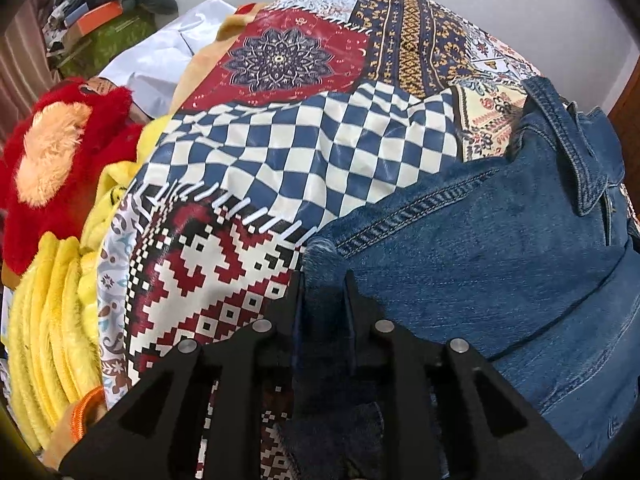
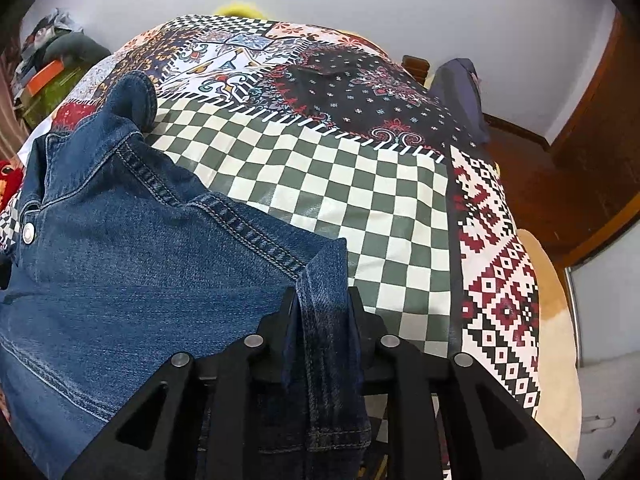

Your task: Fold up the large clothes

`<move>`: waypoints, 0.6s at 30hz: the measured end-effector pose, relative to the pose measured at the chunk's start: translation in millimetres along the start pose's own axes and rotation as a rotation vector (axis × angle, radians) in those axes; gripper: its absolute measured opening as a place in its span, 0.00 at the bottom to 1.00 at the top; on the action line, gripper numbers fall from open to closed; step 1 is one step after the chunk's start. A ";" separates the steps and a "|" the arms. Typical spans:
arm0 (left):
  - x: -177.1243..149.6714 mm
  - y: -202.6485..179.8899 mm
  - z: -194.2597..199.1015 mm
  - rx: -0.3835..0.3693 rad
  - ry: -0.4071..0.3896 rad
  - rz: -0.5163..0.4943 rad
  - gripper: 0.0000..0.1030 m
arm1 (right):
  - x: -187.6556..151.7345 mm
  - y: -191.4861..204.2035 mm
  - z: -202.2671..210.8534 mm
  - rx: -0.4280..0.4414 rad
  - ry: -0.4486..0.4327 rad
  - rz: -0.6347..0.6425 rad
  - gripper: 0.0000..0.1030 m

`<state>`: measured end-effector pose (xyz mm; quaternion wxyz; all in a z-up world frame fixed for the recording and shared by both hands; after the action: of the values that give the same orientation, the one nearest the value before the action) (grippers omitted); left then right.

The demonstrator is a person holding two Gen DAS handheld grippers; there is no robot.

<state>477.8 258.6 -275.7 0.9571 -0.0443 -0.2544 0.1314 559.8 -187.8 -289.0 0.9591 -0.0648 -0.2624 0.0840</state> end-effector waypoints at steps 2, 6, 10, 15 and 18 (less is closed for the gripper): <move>-1.4 0.2 -0.8 0.005 0.007 0.001 0.21 | -1.3 -3.5 -1.9 -0.083 0.010 -0.014 0.62; -2.8 -1.2 0.2 0.014 0.023 0.007 0.22 | -8.0 -18.8 -2.2 -0.091 0.019 -0.055 0.82; -4.4 -6.7 11.4 0.052 0.031 0.000 0.23 | -8.5 -28.7 13.1 -0.044 0.032 -0.078 0.82; -2.8 -15.5 41.7 0.061 0.011 -0.027 0.23 | -5.7 -36.9 62.6 0.027 -0.029 -0.098 0.82; -4.3 -27.0 71.1 0.059 -0.028 -0.067 0.34 | -5.5 -35.6 100.2 0.044 -0.092 -0.080 0.82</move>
<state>444.9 232.8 -212.1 0.9582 -0.0059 -0.2652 0.1072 508.2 -215.6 -200.1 0.9498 -0.0293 -0.3069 0.0543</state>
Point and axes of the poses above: each gripper's, at about its wrist camera, not at the fingertips, and z roughly against the way its jaws point, y to its left, x to its top, the point moved 1 cm from there along -z, roughly the way its jaws point, and after that the axes turned 8 degrees about -x, right-handed, at the moved point
